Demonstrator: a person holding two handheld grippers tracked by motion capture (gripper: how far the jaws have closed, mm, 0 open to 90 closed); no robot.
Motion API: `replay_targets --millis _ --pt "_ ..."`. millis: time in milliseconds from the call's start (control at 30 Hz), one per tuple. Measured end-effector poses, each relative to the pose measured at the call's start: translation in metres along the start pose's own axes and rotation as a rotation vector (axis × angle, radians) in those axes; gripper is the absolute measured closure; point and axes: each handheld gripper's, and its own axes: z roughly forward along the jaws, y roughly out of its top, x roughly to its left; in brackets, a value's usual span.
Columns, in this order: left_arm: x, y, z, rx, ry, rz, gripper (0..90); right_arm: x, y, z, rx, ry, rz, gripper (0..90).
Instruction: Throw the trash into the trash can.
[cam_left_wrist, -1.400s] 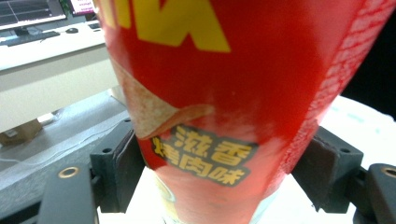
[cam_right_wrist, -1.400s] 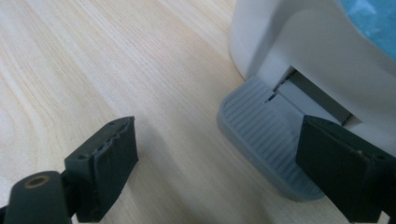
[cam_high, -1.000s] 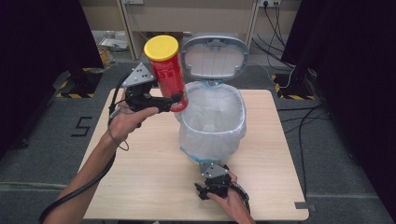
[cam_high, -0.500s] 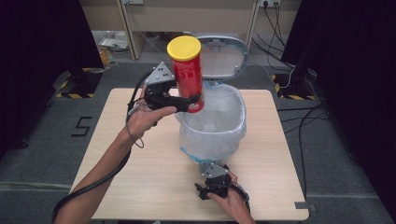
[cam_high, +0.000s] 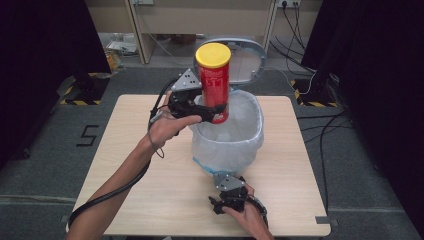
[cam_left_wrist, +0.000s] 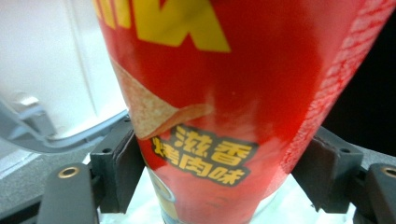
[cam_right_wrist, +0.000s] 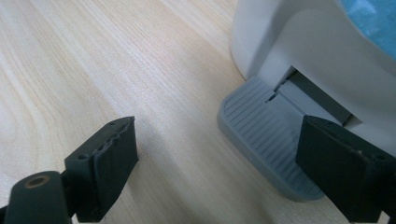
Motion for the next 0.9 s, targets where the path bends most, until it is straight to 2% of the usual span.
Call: replay_targets --millis 133,233,467,633,833,900 --pt "-0.002 -0.004 0.006 0.027 -0.009 0.008 23.8 0.000 0.000 0.000 0.000 -0.002 0.000 12.8" --pt "-0.002 -0.009 0.014 0.067 -0.020 0.006 23.7 0.000 0.000 0.000 0.000 -0.003 -0.001 12.7" --pt "-0.001 -0.016 0.018 0.124 -0.014 0.017 23.6 0.000 0.000 0.000 0.000 -0.002 0.000 12.8" --pt "-0.001 -0.021 0.019 0.150 -0.015 0.016 23.3 0.000 0.000 0.000 0.000 -0.004 -0.002 12.8" --pt "-0.002 -0.022 0.019 0.150 0.000 0.017 22.0 0.000 0.000 0.000 -0.001 -0.004 -0.002 12.8" --pt "-0.003 -0.024 0.019 0.174 0.005 0.037 22.1 0.000 0.000 0.000 0.000 -0.004 -0.002 12.8"
